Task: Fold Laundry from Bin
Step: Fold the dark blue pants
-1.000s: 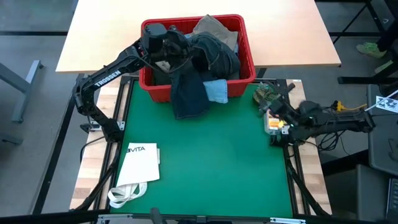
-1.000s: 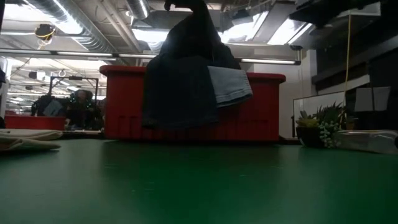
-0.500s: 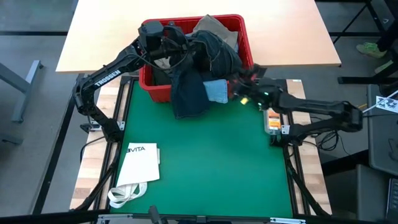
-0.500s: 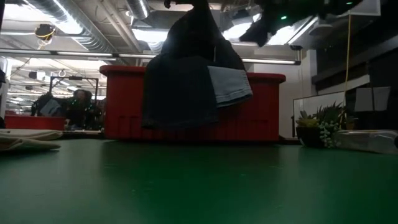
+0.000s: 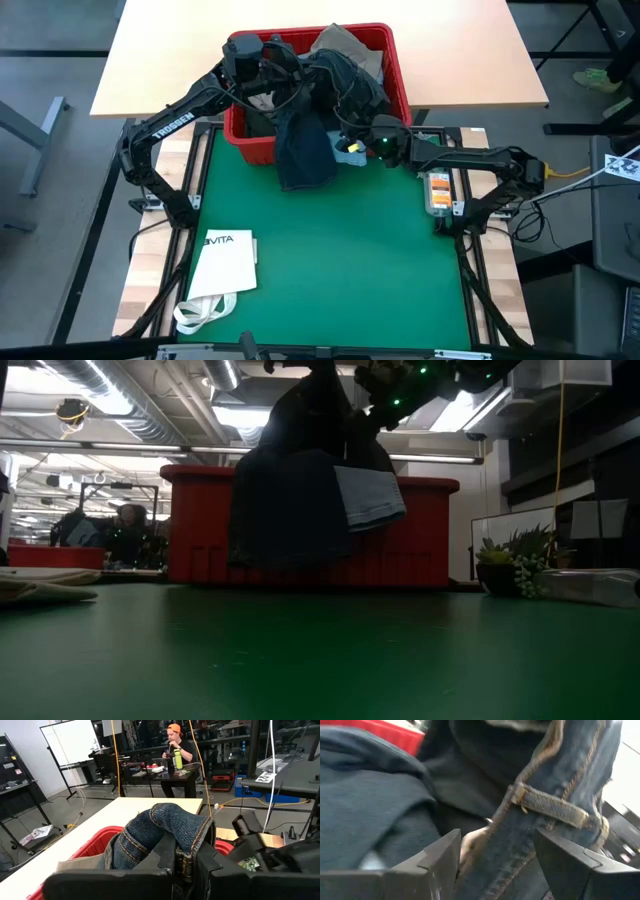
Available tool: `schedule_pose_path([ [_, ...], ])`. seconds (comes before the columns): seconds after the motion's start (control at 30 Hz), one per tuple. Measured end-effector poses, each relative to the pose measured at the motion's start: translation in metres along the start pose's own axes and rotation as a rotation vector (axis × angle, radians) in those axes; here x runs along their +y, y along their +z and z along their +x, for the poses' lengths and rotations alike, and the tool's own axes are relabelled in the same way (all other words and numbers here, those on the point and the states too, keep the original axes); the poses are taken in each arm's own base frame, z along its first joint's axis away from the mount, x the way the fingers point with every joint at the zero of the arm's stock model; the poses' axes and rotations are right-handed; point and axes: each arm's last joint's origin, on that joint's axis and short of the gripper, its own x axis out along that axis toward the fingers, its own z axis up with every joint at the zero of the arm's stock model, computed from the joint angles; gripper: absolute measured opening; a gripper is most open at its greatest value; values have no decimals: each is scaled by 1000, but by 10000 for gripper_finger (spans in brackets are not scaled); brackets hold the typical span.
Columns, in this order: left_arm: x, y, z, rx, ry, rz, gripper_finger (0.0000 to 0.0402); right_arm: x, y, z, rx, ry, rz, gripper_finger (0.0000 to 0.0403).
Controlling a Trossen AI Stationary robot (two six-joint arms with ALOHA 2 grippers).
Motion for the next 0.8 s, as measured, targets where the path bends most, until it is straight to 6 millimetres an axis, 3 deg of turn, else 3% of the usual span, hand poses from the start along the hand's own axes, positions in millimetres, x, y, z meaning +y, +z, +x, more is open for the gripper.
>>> schedule_pose_path([
  [0.23,0,0,0,1,-6,-1,17,14,-9,13,65,-89,20,250],
  [0.4,-1,0,0,0,-12,-2,17,13,-14,15,153,-205,13,250],
  [0.63,-2,0,0,-1,-14,-4,17,2,-21,23,170,-233,21,250],
  [0.8,-3,1,0,-2,-16,-20,17,1,-23,29,85,-106,91,250],
])
